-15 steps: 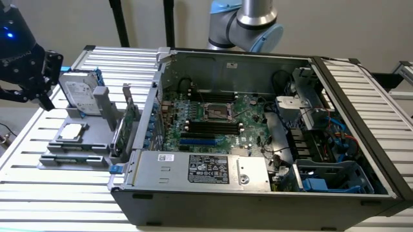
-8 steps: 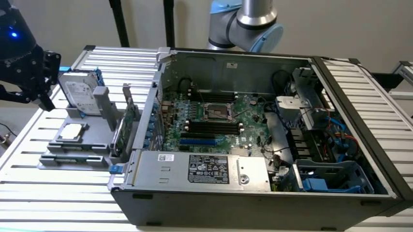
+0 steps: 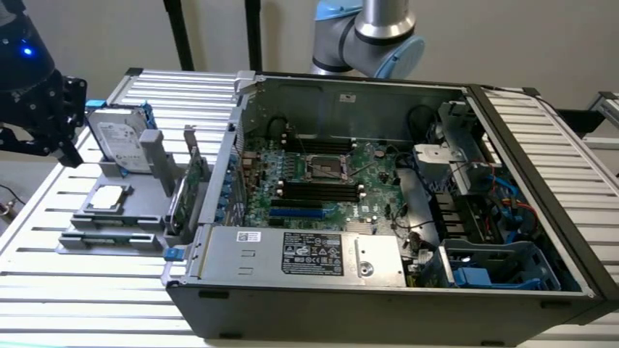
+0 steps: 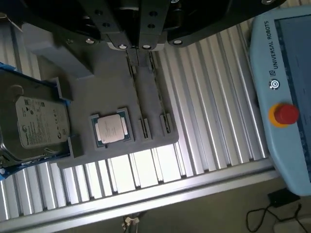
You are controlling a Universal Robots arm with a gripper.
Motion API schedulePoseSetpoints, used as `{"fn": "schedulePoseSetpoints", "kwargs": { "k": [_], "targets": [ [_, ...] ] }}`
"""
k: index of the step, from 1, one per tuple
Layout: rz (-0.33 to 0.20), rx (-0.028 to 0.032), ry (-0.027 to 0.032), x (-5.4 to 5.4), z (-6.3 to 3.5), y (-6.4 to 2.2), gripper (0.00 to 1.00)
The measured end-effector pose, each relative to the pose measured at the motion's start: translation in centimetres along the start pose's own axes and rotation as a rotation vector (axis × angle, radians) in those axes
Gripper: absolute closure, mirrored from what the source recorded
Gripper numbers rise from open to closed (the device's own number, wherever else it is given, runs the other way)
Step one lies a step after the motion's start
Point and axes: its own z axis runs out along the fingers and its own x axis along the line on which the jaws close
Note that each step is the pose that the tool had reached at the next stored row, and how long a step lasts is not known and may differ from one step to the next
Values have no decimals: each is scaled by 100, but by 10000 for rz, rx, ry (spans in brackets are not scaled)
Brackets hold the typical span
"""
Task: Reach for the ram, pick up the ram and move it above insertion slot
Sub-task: 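Pick up the ram and move it above insertion slot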
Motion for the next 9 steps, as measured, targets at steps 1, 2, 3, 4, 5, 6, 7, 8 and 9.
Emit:
{"fn": "schedulePoseSetpoints", "kwargs": {
  "k": [1, 2, 3, 4, 5, 6, 7, 8, 9],
  "targets": [
    [-180, 1, 2, 0, 2, 0, 89],
    [-359, 1, 4, 0, 4, 0, 89],
    [-540, 2, 6, 0, 6, 0, 89],
    [-730, 2, 8, 0, 7, 0, 89],
    [-876, 2, 11, 0, 7, 0, 89],
    [-907, 1, 12, 0, 6, 0, 89],
    [-908, 2, 11, 0, 7, 0, 89],
    [-909, 2, 11, 0, 7, 0, 88],
    [-909, 2, 11, 0, 7, 0, 88]
  ]
}}
